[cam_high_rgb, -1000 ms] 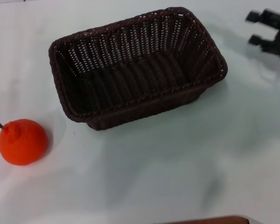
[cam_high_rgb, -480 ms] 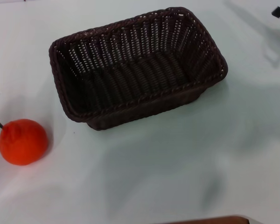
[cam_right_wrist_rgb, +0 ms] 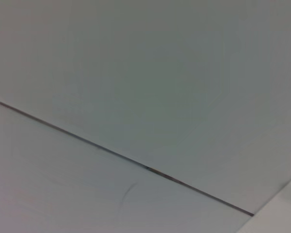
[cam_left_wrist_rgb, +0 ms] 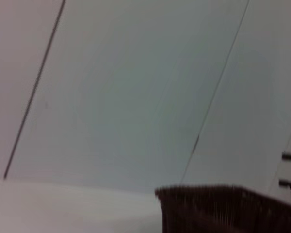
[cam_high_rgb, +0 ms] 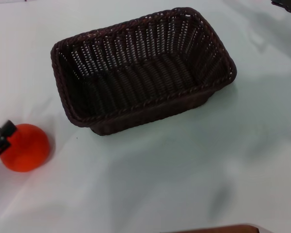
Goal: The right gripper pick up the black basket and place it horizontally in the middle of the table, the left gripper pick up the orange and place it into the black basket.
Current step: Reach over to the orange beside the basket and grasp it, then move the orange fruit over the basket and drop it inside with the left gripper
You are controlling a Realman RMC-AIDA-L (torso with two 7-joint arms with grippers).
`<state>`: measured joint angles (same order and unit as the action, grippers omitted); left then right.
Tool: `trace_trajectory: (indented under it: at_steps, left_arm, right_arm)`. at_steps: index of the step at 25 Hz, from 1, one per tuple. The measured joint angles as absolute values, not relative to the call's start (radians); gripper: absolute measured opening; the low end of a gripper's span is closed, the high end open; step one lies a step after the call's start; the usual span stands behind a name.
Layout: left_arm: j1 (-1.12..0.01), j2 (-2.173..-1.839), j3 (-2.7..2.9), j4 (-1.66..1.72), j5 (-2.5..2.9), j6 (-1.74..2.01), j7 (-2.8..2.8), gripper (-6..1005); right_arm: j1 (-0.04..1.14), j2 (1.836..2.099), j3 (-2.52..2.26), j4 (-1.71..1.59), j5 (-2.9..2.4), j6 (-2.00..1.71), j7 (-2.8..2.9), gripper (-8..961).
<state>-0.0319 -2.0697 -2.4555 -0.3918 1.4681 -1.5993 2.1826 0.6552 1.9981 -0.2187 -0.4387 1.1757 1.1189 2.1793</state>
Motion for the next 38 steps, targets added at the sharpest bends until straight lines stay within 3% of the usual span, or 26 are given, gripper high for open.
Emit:
trace_trajectory:
  at_steps: [7,12,23,29,32,33,38]
  left_arm:
    - [-0.043,-2.082,-2.455,-0.391,1.553,-1.512,2.182,836]
    - [-0.043,-2.065,-2.454,-0.389,1.603,-1.504,2.177,812]
    - [-0.050,-2.050,-2.458,-0.381,1.619,-1.534,2.163,394]
    - [-0.063,-2.043,-2.581,-0.380,1.599,-1.663,2.107,333]
    - [-0.075,-2.055,-2.691,-0.380,1.594,-1.730,2.067,302]
    - [-0.098,-2.075,-2.805,-0.379,1.584,-1.793,2.031,293]
    - [-0.192,-2.115,-2.867,-0.379,1.483,-1.819,1.929,249]
  right_arm:
    - [0.672,2.005,-0.220,-0.442,1.216,1.118,2.176,868]
    - [0.678,2.005,-0.222,-0.444,1.217,1.119,2.169,866]
    - [0.681,2.005,-0.222,-0.439,1.218,1.118,2.161,866]
    - [0.674,2.005,-0.217,-0.439,1.227,1.125,2.161,866]
    - [0.667,2.012,-0.222,-0.439,1.250,1.142,2.157,866]
    - [0.665,2.015,-0.222,-0.438,1.256,1.150,2.154,866]
    - [0.652,2.045,-0.221,-0.435,1.328,1.211,2.113,866]
